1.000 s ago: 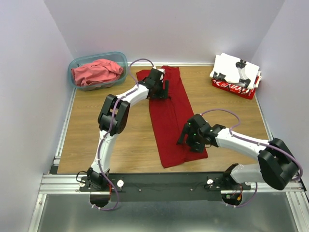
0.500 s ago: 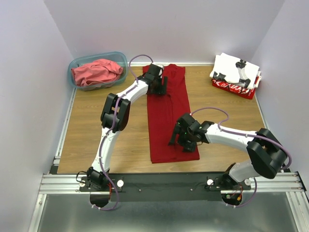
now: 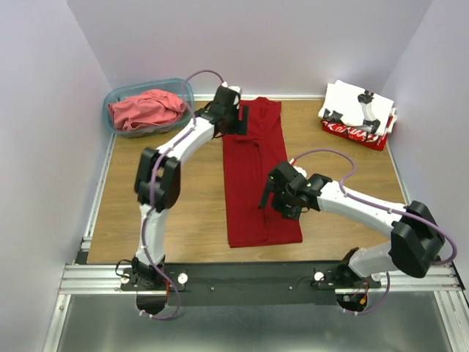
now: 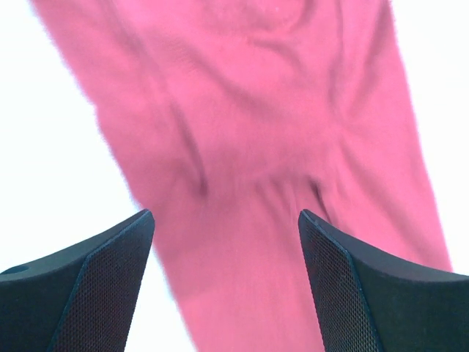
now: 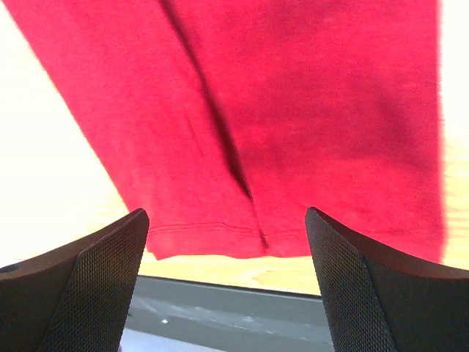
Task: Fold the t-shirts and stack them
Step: Fold the tshirt
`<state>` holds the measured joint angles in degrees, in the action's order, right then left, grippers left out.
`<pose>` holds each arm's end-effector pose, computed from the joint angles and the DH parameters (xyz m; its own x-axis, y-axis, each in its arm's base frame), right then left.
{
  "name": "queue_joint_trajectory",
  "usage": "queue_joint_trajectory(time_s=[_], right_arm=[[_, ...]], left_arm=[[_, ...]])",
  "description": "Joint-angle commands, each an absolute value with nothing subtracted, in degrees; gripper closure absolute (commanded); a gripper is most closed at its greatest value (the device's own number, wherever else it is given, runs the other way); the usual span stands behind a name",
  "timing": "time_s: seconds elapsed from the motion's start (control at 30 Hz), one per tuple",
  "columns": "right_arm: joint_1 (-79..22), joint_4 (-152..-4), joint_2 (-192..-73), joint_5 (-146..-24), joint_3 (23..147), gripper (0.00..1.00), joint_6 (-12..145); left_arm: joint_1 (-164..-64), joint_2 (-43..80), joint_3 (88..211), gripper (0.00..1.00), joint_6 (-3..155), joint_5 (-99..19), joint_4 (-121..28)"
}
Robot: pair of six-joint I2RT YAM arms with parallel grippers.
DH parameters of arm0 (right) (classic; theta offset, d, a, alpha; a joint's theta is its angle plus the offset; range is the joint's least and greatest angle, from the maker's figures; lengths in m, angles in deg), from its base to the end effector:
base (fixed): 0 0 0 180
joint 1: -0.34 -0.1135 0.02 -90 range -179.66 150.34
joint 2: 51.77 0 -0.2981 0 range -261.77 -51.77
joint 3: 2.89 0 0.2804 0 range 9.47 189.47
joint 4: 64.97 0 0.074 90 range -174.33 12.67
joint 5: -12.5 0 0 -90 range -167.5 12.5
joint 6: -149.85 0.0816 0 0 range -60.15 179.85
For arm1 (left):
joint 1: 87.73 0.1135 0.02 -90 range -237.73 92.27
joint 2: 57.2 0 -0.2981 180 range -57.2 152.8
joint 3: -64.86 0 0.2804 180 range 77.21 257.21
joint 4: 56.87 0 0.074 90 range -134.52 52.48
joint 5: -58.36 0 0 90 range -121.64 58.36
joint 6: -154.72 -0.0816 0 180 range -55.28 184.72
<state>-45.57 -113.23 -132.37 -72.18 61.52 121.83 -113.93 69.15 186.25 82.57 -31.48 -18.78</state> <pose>0.2194 0.2156 0.1893 -0.9017 0.3325 -0.2765 0.2313 0.9110 0.3414 0.5293 -0.2602 0.2231 -0.7178 0.0116 -0.6962 0.2308 0.9473 -0.2222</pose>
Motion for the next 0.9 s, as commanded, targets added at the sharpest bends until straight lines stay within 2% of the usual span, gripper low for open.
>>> queue_joint_trajectory(time_s=[0.0, 0.1, 0.27, 0.43, 0.57, 0.7, 0.87], right_arm=[[-45.63, -120.83, -131.83, -66.34, 59.85, 0.06, 122.16], [-45.19, -122.76, -131.4, -64.5, 56.42, 0.06, 123.22], [-44.13, -124.61, -126.66, -63.52, 52.81, 0.07, 125.94], [-43.43, -125.4, -122.62, -64.4, 48.32, 0.11, 128.05], [-43.25, -125.49, -120.77, -64.31, 46.39, 0.17, 129.02], [-43.08, -125.14, -121.2, -62.83, 45.16, 0.3, 129.55], [-42.99, -123.03, -122.17, -61.68, 44.71, 0.35, 129.11]], left_arm=[[-114.53, 50.7, 171.24, 0.12, 83.44, -27.87, -21.13], [-116.72, 40.93, 156.12, 0.13, 87.74, -26.47, -22.28], [-122.69, 27.92, 137.99, 0.13, 94.32, -27.59, -22.63], [-127.63, 18.84, 128.38, 0.13, 99.61, -30.41, -22.63], [-130.88, 14.35, 122.49, 0.14, 103.39, -32.95, -22.63], [-133.25, 12.15, 117.74, 0.14, 106.37, -34.36, -22.54], [-135.1, 9.69, 115.36, 0.14, 108.84, -35.16, -22.46]])
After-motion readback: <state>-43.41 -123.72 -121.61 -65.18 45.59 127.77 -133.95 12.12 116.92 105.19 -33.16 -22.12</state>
